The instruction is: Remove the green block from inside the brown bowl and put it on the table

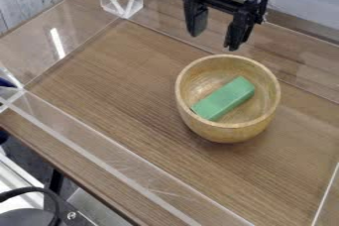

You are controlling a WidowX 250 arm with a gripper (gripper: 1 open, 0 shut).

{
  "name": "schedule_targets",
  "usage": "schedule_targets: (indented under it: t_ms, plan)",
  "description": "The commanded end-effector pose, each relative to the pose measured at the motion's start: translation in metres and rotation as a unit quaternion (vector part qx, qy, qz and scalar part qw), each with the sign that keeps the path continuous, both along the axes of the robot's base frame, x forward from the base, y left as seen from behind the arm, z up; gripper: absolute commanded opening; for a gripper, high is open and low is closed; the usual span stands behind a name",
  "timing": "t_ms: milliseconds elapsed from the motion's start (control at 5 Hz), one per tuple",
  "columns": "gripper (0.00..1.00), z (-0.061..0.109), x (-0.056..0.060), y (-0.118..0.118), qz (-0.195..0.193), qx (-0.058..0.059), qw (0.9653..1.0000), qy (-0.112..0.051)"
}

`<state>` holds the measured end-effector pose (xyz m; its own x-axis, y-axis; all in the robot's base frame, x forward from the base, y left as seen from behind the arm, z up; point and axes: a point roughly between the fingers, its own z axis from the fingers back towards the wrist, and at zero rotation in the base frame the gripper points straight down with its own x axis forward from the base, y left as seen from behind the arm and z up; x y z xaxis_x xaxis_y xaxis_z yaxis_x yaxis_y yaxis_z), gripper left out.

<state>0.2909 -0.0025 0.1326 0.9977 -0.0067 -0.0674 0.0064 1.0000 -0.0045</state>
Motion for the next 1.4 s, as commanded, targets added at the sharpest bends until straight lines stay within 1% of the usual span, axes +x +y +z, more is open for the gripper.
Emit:
schedule_targets:
  t_ms: [0,200,400,600,800,1200]
  plan:
    - [0.0,-0.012,0.0,-0.003,-0.005,-0.001,0.9999,0.01]
    - [0.0,-0.036,-0.004,-0.006,-0.016,0.001,0.9996,0.022]
    - [0.0,-0.049,-0.003,-0.009,-0.023,0.0,0.9994,0.025]
    - [0.0,-0.057,0.0,-0.01,-0.027,-0.002,0.9993,0.027]
    - [0.0,-0.061,0.002,-0.012,-0.029,-0.003,0.9992,0.026]
    - [0.0,-0.058,0.005,-0.014,-0.033,-0.005,0.9993,0.02]
